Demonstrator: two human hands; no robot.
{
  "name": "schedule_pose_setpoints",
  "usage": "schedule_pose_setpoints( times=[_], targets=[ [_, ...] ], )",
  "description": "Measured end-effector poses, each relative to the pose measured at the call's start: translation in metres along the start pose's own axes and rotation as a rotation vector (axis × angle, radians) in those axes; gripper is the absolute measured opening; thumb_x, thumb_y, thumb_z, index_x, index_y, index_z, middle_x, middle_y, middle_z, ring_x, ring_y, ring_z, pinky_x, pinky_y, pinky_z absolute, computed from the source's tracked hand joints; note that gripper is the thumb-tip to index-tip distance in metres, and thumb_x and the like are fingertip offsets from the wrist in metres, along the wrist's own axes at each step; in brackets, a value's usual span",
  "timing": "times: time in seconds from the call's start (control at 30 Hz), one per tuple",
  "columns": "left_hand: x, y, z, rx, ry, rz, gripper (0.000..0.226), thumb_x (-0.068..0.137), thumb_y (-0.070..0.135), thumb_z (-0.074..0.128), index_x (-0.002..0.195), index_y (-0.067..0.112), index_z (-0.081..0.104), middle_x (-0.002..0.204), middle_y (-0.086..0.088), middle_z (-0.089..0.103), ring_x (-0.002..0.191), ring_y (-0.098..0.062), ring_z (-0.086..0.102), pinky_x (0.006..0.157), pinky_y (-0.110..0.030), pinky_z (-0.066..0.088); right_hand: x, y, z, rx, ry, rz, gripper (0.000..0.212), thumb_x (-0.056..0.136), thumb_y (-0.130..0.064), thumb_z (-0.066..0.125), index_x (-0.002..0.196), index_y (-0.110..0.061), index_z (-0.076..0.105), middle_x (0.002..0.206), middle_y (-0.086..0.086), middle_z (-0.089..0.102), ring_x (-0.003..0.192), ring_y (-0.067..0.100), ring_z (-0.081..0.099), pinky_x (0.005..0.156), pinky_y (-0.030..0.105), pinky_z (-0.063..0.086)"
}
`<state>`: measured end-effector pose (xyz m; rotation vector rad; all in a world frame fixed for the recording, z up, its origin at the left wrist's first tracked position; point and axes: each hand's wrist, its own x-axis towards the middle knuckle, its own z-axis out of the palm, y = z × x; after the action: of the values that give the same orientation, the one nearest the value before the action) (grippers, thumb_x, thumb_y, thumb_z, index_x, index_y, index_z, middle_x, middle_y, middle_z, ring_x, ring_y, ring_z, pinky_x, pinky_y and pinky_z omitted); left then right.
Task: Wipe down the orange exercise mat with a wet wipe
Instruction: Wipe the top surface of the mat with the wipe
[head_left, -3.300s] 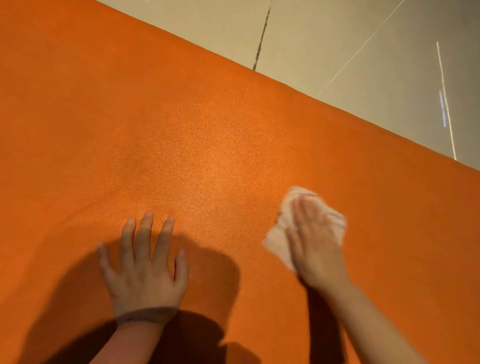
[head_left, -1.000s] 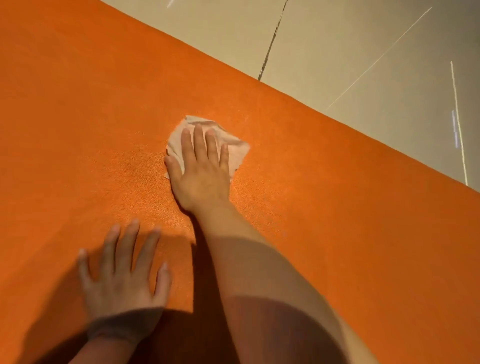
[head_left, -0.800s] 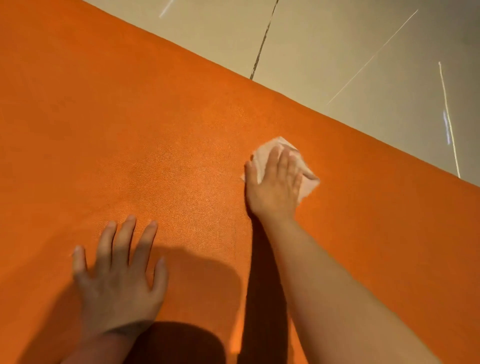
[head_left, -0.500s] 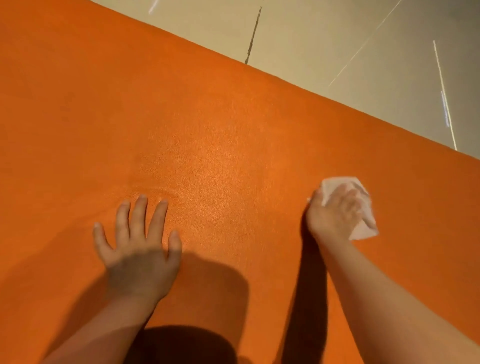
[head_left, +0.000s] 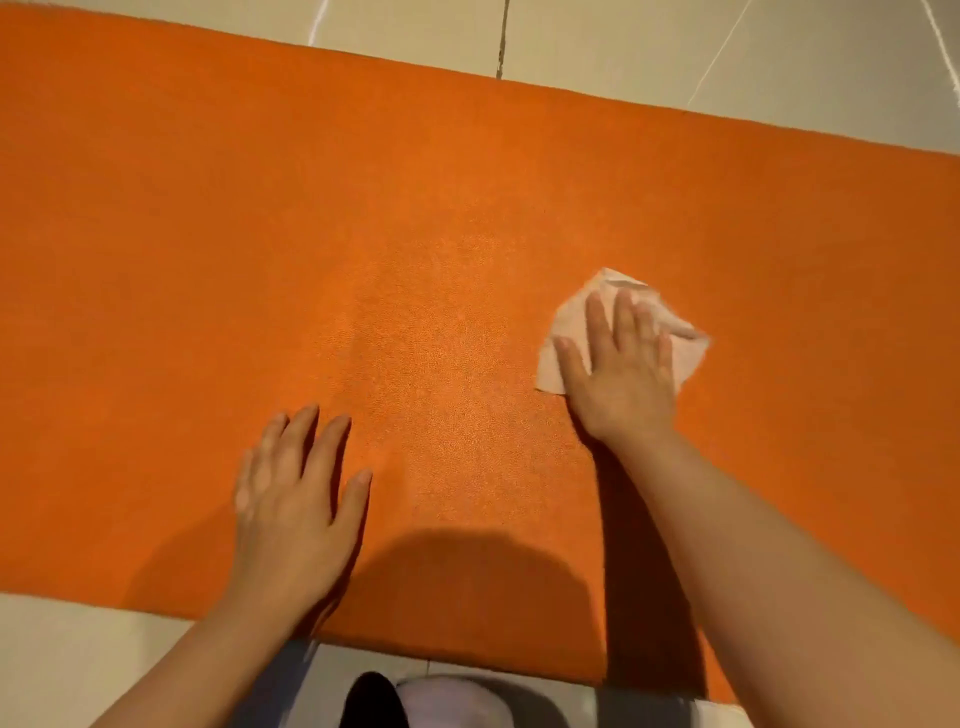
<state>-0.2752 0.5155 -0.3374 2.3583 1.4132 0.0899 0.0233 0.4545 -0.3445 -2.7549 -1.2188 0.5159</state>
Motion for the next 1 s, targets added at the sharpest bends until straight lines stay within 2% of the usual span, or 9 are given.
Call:
schedule_pose_setpoints(
  times=[0.17,0.3,0.37,0.5,0.63,0.73,0.83,0.93,1.0],
  targets=[
    [-0.033,-0.009,0.009,0.026,-0.004,0.07,0.062,0.096,0.05,0.03,0.145,0.016,0.048,0.158,-0.01,0.033,0.146,-0.028,0.018,0.117,-0.048,0.008,-0.053,0.102,-0.017,0.055,0.071,0.339,0.076,0.095,-0.064,0.01,0.158,-0.022,0.005,0.165,0.01,-0.004,0.151,0.026,-0.006,0.121,0.047,-0.003],
    [-0.037,0.0,0.011,-0.013,-0.006,0.023,0.06,0.097,0.044,0.032,0.15,0.016,0.04,0.162,-0.008,0.022,0.15,-0.028,0.011,0.119,-0.048,0.0,-0.07,0.073,-0.007,0.041,-0.012,0.469,0.068,0.103,-0.052,0.01,0.157,-0.014,-0.004,0.163,0.015,-0.013,0.149,0.033,-0.014,0.12,0.048,-0.008],
    [-0.038,0.001,0.011,-0.006,-0.005,0.031,0.062,0.097,0.044,0.028,0.152,0.017,0.036,0.162,-0.006,0.016,0.151,-0.027,0.008,0.119,-0.047,-0.004,-0.077,0.026,0.006,-0.028,-0.068,0.276,0.065,0.102,-0.049,0.004,0.157,-0.015,-0.006,0.162,0.013,-0.019,0.148,0.035,-0.019,0.118,0.048,-0.012],
    [-0.037,-0.007,0.006,0.008,-0.088,0.059,0.078,0.089,0.057,0.01,0.155,0.02,0.026,0.161,0.004,0.001,0.15,-0.017,-0.005,0.119,-0.041,-0.008,-0.122,-0.092,0.046,0.047,-0.129,-0.333,0.069,0.095,-0.054,-0.007,0.157,-0.024,-0.001,0.164,0.003,-0.011,0.149,0.023,-0.019,0.115,0.046,-0.022],
    [-0.046,-0.028,-0.004,0.032,-0.17,0.158,0.079,0.087,0.06,0.011,0.155,0.02,0.025,0.159,0.01,-0.001,0.146,-0.008,-0.007,0.118,-0.037,-0.002,-0.136,-0.117,0.058,0.013,-0.124,-0.406,0.073,0.09,-0.056,-0.008,0.157,-0.028,0.003,0.164,-0.002,-0.009,0.15,0.018,-0.016,0.116,0.042,-0.022],
    [-0.066,-0.039,-0.003,0.078,-0.165,0.178,0.07,0.094,0.057,0.015,0.155,0.024,0.018,0.16,0.009,0.003,0.147,-0.007,-0.004,0.119,-0.04,0.002,-0.13,-0.07,0.052,0.0,-0.085,-0.302,0.064,0.097,-0.062,-0.001,0.155,-0.034,-0.007,0.16,-0.006,-0.022,0.147,0.015,-0.023,0.117,0.038,-0.019],
    [-0.081,-0.041,0.005,0.101,-0.135,0.163,0.064,0.097,0.05,0.017,0.155,0.023,0.018,0.16,0.007,0.007,0.148,-0.011,0.003,0.119,-0.046,0.008,-0.133,0.01,0.043,-0.078,-0.007,0.007,0.083,0.085,-0.069,-0.019,0.157,-0.032,-0.002,0.162,0.002,-0.019,0.149,0.021,-0.017,0.119,0.042,-0.01],
    [-0.083,-0.038,0.009,0.09,-0.105,0.13,0.064,0.096,0.05,0.015,0.155,0.024,0.018,0.159,0.008,0.006,0.148,-0.01,0.003,0.12,-0.043,0.004,-0.16,0.08,0.023,0.037,0.025,0.345,0.07,0.098,-0.063,0.01,0.158,-0.028,0.002,0.165,0.004,-0.008,0.151,0.022,-0.009,0.122,0.044,-0.003],
    [-0.084,-0.034,0.01,0.091,-0.098,0.115,0.066,0.095,0.05,0.013,0.155,0.024,0.019,0.16,0.006,0.008,0.15,-0.014,0.006,0.12,-0.041,0.002,-0.18,0.096,0.015,0.075,0.058,0.439,0.066,0.101,-0.057,0.013,0.158,-0.026,0.003,0.165,0.005,-0.007,0.151,0.022,-0.009,0.121,0.046,-0.003]
  ],
)
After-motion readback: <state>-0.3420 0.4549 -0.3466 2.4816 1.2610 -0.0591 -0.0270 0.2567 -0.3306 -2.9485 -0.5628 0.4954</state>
